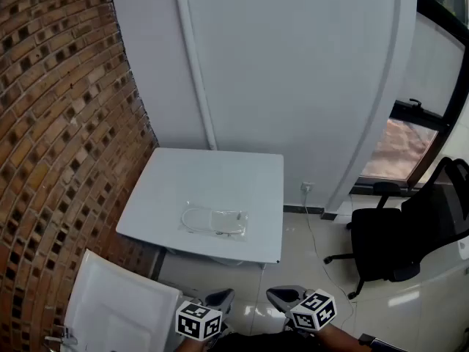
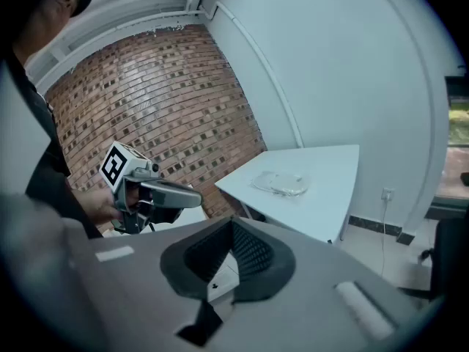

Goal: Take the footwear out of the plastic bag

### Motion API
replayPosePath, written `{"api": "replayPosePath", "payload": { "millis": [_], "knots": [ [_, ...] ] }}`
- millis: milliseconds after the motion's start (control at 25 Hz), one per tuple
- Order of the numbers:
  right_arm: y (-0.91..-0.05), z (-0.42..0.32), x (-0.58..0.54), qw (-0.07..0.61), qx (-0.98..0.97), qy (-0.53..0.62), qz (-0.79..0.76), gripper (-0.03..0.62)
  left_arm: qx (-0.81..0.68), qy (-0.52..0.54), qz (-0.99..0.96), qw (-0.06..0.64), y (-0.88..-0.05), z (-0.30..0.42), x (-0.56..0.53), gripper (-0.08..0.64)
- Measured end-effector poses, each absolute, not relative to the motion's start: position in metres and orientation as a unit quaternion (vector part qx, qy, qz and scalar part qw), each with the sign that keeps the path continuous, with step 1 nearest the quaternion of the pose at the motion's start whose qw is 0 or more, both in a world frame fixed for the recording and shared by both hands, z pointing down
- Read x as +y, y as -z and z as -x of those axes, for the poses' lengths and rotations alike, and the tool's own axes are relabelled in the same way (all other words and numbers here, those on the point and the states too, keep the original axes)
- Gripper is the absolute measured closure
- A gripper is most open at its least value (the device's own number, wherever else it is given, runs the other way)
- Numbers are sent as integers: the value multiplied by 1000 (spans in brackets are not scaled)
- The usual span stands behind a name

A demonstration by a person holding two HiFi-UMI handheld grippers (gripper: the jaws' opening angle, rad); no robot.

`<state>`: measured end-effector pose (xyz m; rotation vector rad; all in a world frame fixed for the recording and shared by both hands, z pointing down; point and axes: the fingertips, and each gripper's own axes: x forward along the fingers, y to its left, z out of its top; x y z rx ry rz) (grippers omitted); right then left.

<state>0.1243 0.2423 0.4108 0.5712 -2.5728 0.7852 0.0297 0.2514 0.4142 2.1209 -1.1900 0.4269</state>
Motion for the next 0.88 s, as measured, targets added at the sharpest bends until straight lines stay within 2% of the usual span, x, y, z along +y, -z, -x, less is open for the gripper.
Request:
{"api": "replayPosePath", "payload": {
  "millis": [640,880],
  "knots": [
    [-415,-100,245,207,-916,-270,-213,591,-446,-160,-821,318,-418,-6,252,552],
    [-407,-82,240,192,-906,-257,-276,591,-418,-154,-834,326,-422,11,264,552]
  ]
}}
